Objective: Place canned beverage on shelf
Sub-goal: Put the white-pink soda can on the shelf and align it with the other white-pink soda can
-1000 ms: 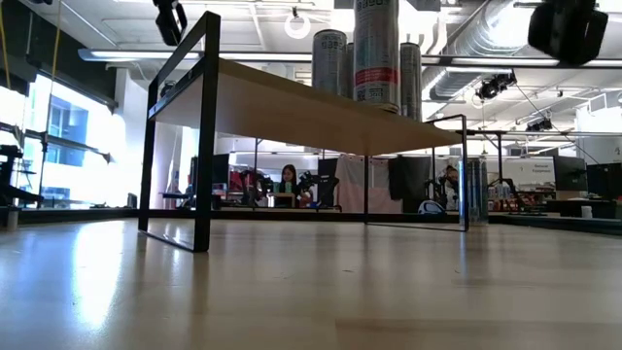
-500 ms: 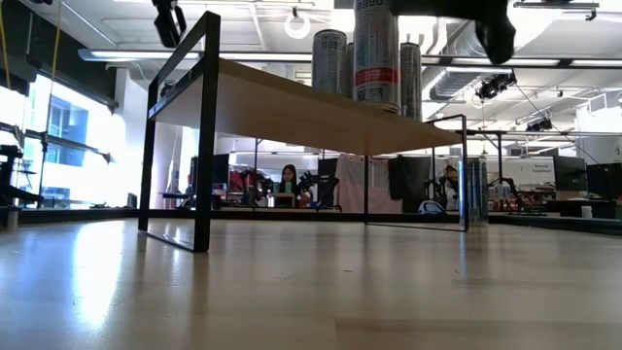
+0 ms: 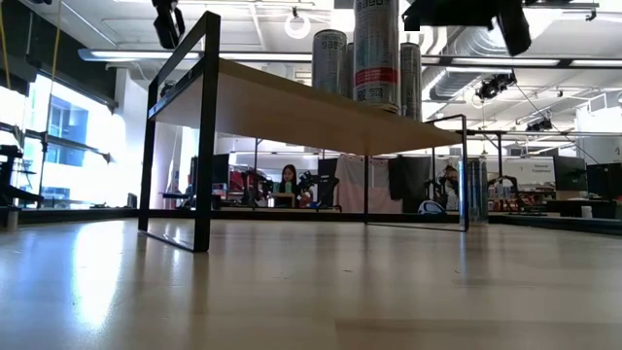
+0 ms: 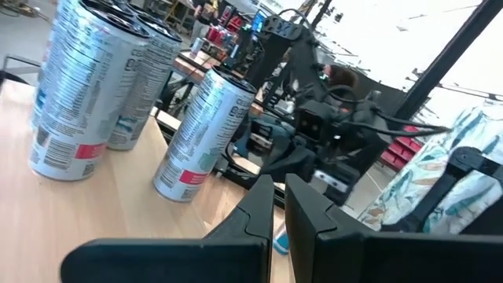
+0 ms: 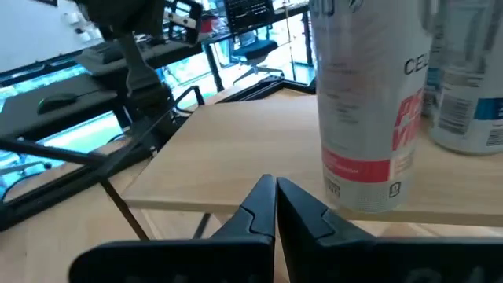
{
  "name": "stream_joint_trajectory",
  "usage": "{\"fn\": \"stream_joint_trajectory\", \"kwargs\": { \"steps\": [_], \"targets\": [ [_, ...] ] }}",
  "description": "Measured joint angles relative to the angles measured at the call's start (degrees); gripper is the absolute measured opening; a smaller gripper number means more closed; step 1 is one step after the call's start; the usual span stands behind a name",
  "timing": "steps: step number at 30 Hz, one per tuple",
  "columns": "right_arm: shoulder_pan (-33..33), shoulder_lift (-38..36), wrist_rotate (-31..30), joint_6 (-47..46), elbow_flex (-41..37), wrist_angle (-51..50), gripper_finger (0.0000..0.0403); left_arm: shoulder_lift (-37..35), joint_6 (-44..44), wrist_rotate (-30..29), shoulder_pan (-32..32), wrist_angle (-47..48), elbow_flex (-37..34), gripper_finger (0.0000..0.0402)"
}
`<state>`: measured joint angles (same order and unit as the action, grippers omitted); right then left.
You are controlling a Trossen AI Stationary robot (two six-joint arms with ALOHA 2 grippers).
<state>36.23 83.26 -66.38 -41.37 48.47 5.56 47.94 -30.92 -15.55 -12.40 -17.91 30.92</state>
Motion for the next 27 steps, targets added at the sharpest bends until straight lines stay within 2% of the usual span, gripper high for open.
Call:
{"fn": "stream_joint_trajectory", "kwargs": {
  "steps": [4, 8, 11, 15, 27],
  "targets": [
    [1.38, 1.08, -4.06, -7.75, 6.02, -14.61, 0.0000, 0.00, 0.00, -0.37, 0.00, 0.01, 0.02, 0.0007],
    [0.83, 5.64, -2.19, -21.21, 13.24, -34.59, 0.0000, 0.00, 0.00, -0.35, 0.00, 0.06, 0.03, 0.0007],
    [0.33, 9.97, -0.63, -32.13, 16.59, -45.35, 0.0000, 0.00, 0.00, -0.35, 0.00, 0.07, 0.04, 0.0007],
    [0.94, 13.45, -0.63, -39.01, 18.61, -48.83, 0.0000, 0.00, 0.00, -0.31, 0.00, 0.07, 0.04, 0.0007],
    [0.69, 14.16, -1.08, -39.20, 19.01, -49.07, 0.0000, 0.00, 0.02, -0.31, 0.00, 0.09, 0.04, 0.0007]
  ]
}}
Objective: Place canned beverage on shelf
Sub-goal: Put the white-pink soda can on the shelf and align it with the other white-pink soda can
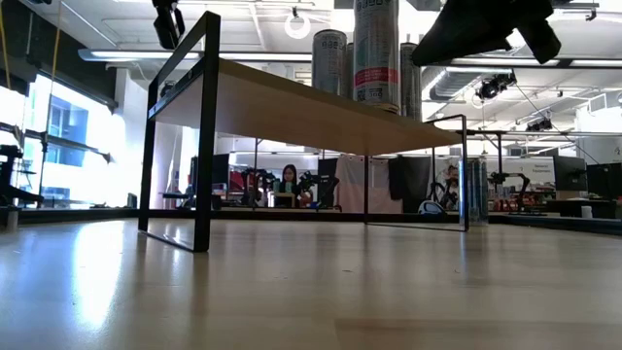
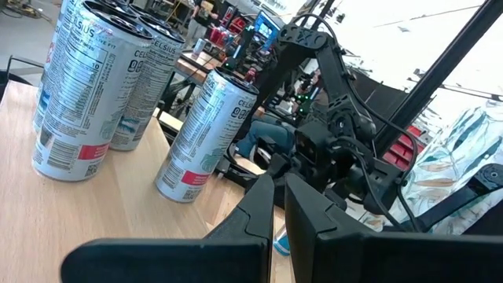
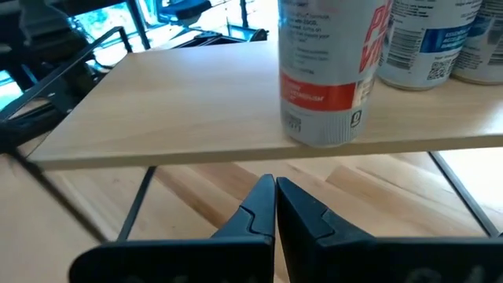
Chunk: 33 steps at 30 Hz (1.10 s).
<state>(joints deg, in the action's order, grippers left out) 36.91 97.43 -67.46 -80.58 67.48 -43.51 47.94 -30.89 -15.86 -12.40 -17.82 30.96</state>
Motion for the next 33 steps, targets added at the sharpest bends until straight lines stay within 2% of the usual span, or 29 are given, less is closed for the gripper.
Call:
{"fn": "stream_joint_trajectory", "kwargs": {
  "steps": [20, 33],
  "targets": [
    [-7.29, 0.00, -0.04, 3.05, 0.00, 0.08, 0.0000, 0.00, 1.53, 0.00, 0.00, 0.00, 0.00, 0.0007],
    [-8.82, 0.00, -0.04, 3.67, 0.00, 1.15, 0.0000, 0.00, 1.55, 0.00, 0.00, 0.00, 0.00, 0.0007]
  ]
}}
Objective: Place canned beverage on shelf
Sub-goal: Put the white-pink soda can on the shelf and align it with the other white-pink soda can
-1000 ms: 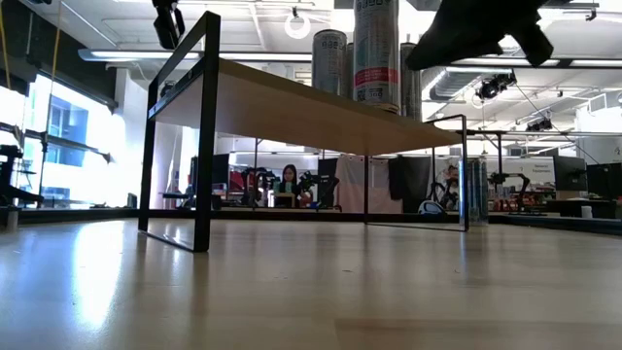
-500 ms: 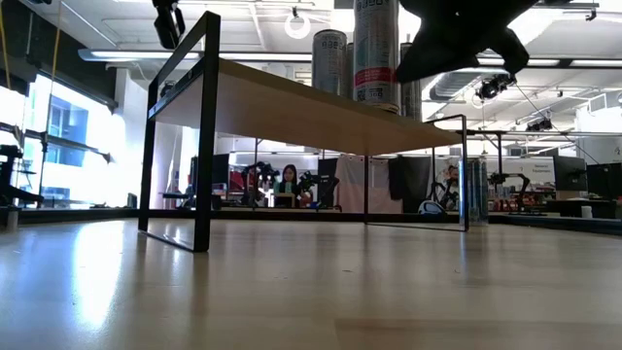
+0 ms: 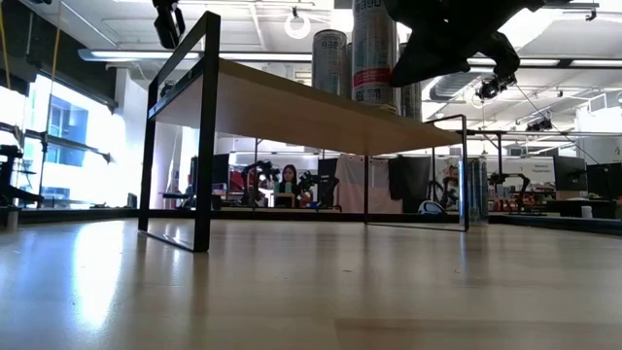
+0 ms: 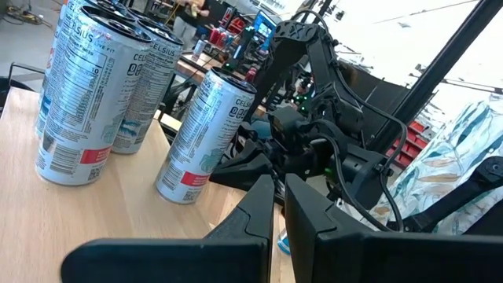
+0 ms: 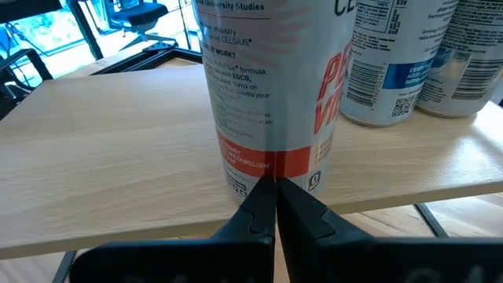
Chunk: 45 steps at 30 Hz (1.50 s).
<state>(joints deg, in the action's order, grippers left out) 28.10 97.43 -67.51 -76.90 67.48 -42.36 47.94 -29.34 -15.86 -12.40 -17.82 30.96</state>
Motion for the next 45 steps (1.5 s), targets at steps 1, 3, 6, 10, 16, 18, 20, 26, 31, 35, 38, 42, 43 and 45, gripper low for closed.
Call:
{"fn": "stream_joint_trajectory", "kwargs": {
  "steps": [1, 3, 6, 10, 16, 18, 20, 26, 31, 35, 38, 42, 43, 45],
  "targets": [
    [0.00, 0.00, 0.00, 0.00, 0.00, 0.06, 0.0000, 0.00, 0.00, 0.00, 0.00, 0.00, 0.00, 0.0007],
    [0.00, 0.00, 0.01, 0.00, 0.00, 0.41, 0.0000, 0.00, 0.00, 0.00, 0.00, 0.00, 0.00, 0.0007],
    [0.00, 0.00, 0.00, 0.00, 0.00, 0.84, 0.0000, 0.00, 0.01, 0.00, -0.01, 0.02, 0.00, 0.0007],
    [-0.38, 0.00, 0.01, 0.00, 0.00, 0.88, 0.0000, 0.00, 0.02, 0.00, 0.00, 0.07, 0.00, 0.0007],
    [-1.72, 0.00, 0.00, 0.01, 0.00, 0.89, 0.0000, 0.00, 0.00, 0.00, 0.00, 0.24, 0.00, 0.0007],
    [-2.00, 0.00, 0.00, 0.01, 0.00, 0.89, 0.0000, 0.00, 0.00, 0.00, 0.00, 0.24, 0.00, 0.0007],
    [-2.25, 0.00, 0.00, 0.00, 0.00, 0.89, 0.0000, 0.00, 0.00, 0.00, 0.00, 0.22, 0.00, 0.0007],
    [-2.36, 0.00, 0.00, 0.00, 0.00, 0.89, 0.0000, 0.00, 0.00, 0.00, -0.02, 0.22, 0.00, 0.0007],
    [-2.58, 0.00, 0.02, 0.00, 0.00, 1.32, 0.0000, 0.00, 0.00, 0.00, -0.02, 0.23, 0.00, 0.0007],
    [-3.14, 0.02, 0.02, 0.02, -0.02, 1.74, 0.0000, 0.00, 0.00, 0.00, 0.00, 0.22, 0.00, 0.0007],
    [-3.66, 0.02, 0.00, 0.03, -0.02, 2.55, 0.0000, 0.00, 0.00, 0.00, 0.00, 0.24, 0.00, 0.0007],
    [-4.13, 0.02, 0.06, 2.63, -0.02, 4.18, 0.0000, 0.00, 0.00, 0.00, 0.00, 0.24, 0.00, 0.0007],
    [-4.13, 0.02, 0.26, 3.71, -0.02, 4.88, 0.0000, 0.00, 0.00, 0.00, -0.02, 0.22, 0.00, 0.0007],
    [-4.14, 0.02, 1.03, 5.62, -0.02, 6.76, 0.0000, 0.00, -0.10, 0.00, -0.02, 0.23, 0.00, 0.0007]
  ]
}}
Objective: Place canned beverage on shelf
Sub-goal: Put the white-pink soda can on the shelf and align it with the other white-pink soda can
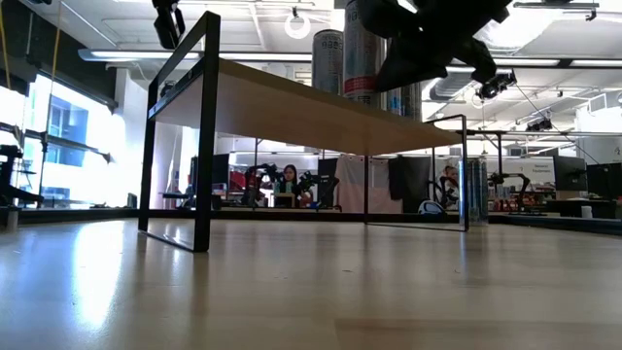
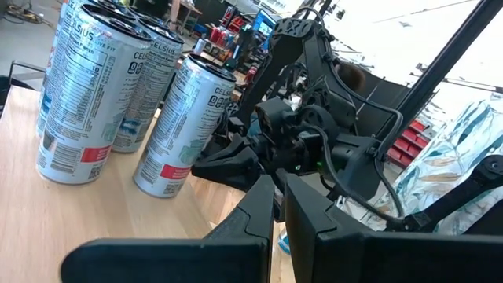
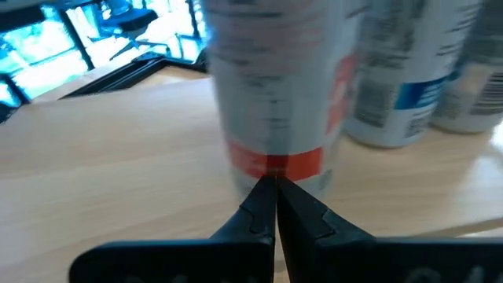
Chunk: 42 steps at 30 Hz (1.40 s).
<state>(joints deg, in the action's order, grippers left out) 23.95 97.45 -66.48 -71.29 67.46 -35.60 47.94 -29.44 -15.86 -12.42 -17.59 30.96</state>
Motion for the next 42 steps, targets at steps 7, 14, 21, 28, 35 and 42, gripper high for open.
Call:
{"fn": "stream_joint_trajectory", "kwargs": {
  "steps": [7, 14, 21, 28, 35, 42],
  "targets": [
    [-0.18, 0.00, 2.47, 9.90, -0.01, 7.44, 0.0000, 0.00, -0.31, 0.00, 0.00, 0.03, 0.00, 0.0007],
    [-1.50, 0.00, 2.51, 13.16, -0.02, 8.56, 0.0000, 0.02, -0.34, 0.00, 0.02, 0.57, 0.00, 0.0007],
    [-2.30, 0.00, 2.49, 16.21, -0.02, 8.53, 0.0000, 0.02, -0.49, 0.00, 0.01, 1.27, 0.00, 0.0007],
    [-2.84, 0.00, 2.06, 16.31, -0.02, 7.70, 0.0000, 0.02, -0.45, 0.00, 0.00, 1.34, 0.00, 0.0007],
    [-3.82, 0.00, 1.93, 17.79, -0.02, 7.30, 0.0000, 0.02, -0.36, -0.17, 0.01, 1.45, 0.00, 0.0007],
    [-4.88, 0.00, 1.82, 17.79, -0.02, 7.32, 0.0000, 0.02, -0.36, -0.36, 0.00, 1.45, 0.00, 0.0007]
  ]
}}
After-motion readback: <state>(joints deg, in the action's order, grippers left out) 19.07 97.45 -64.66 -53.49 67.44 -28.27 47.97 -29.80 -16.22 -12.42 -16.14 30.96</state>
